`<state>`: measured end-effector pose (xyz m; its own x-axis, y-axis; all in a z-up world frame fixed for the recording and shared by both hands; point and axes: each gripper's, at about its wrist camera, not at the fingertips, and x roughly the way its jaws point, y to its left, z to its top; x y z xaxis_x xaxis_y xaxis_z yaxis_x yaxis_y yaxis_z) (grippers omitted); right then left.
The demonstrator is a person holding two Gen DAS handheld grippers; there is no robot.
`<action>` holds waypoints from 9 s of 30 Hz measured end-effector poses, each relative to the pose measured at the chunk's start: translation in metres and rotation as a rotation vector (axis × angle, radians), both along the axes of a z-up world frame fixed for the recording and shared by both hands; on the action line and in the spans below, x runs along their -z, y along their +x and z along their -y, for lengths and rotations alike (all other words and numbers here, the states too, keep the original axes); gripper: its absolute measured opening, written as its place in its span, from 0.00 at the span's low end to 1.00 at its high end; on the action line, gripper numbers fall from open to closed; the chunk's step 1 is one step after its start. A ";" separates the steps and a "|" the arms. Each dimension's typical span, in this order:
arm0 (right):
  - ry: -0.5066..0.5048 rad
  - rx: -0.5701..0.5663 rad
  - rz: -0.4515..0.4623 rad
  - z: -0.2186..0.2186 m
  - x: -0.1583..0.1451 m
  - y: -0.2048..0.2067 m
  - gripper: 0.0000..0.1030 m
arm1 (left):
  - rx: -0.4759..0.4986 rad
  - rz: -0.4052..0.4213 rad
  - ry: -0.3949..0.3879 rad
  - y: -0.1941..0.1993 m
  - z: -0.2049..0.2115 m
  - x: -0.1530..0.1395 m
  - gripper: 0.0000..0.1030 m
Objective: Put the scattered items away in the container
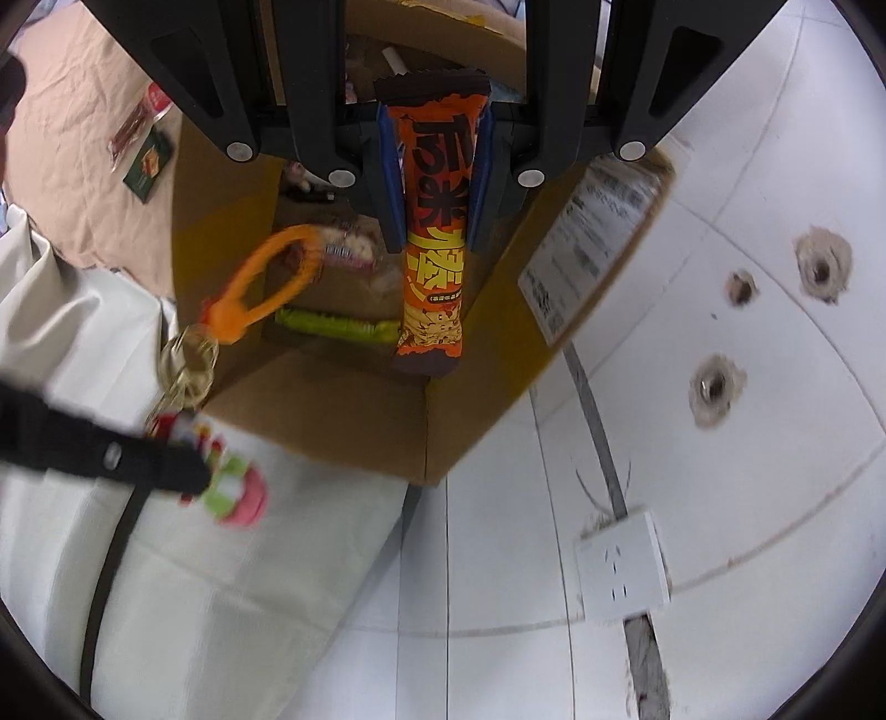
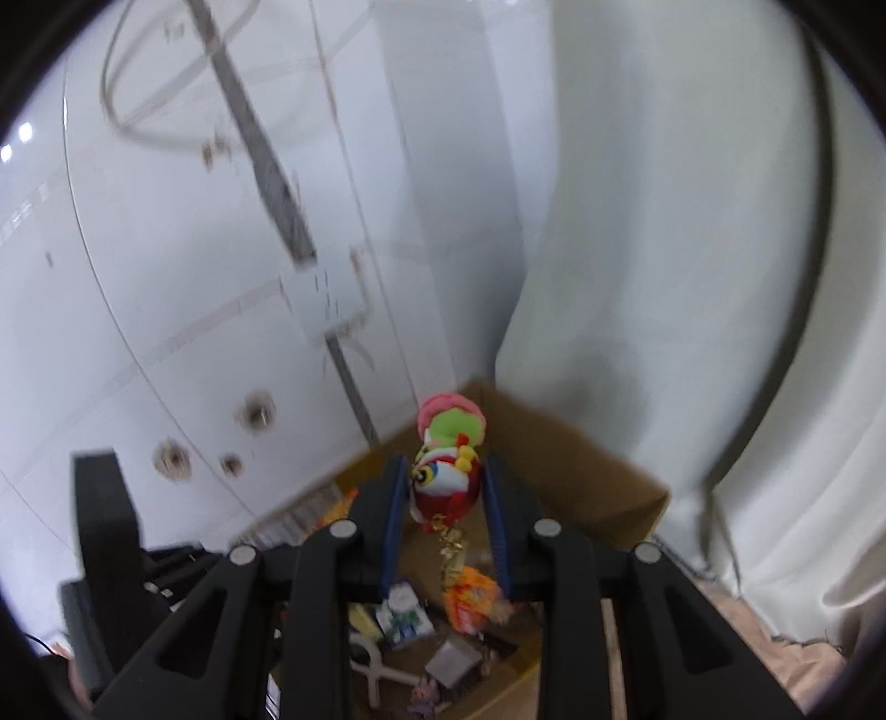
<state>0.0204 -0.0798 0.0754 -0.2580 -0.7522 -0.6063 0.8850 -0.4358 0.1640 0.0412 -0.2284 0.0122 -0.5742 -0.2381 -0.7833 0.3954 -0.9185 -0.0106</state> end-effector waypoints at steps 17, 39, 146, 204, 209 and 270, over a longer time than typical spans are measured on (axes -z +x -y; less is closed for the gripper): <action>0.074 0.036 0.053 -0.009 0.049 -0.010 0.98 | -0.027 0.068 0.039 -0.010 -0.002 0.025 1.00; -0.028 0.390 -0.113 -0.182 -0.021 -0.065 1.00 | 0.182 -0.182 0.008 -0.047 -0.109 -0.083 1.00; 0.361 0.578 0.414 -0.249 0.237 -0.034 0.65 | 0.430 0.088 0.156 -0.046 -0.201 0.104 0.43; 0.045 0.405 0.041 -0.227 0.028 -0.032 0.40 | 0.360 -0.216 0.006 -0.052 -0.153 -0.084 0.43; -0.011 0.311 -0.007 -0.176 -0.003 -0.034 0.40 | 0.252 -0.233 -0.023 -0.045 -0.096 -0.097 0.43; 0.178 0.217 0.014 -0.044 0.029 -0.039 1.00 | 0.084 -0.133 -0.020 -0.031 -0.019 -0.048 1.00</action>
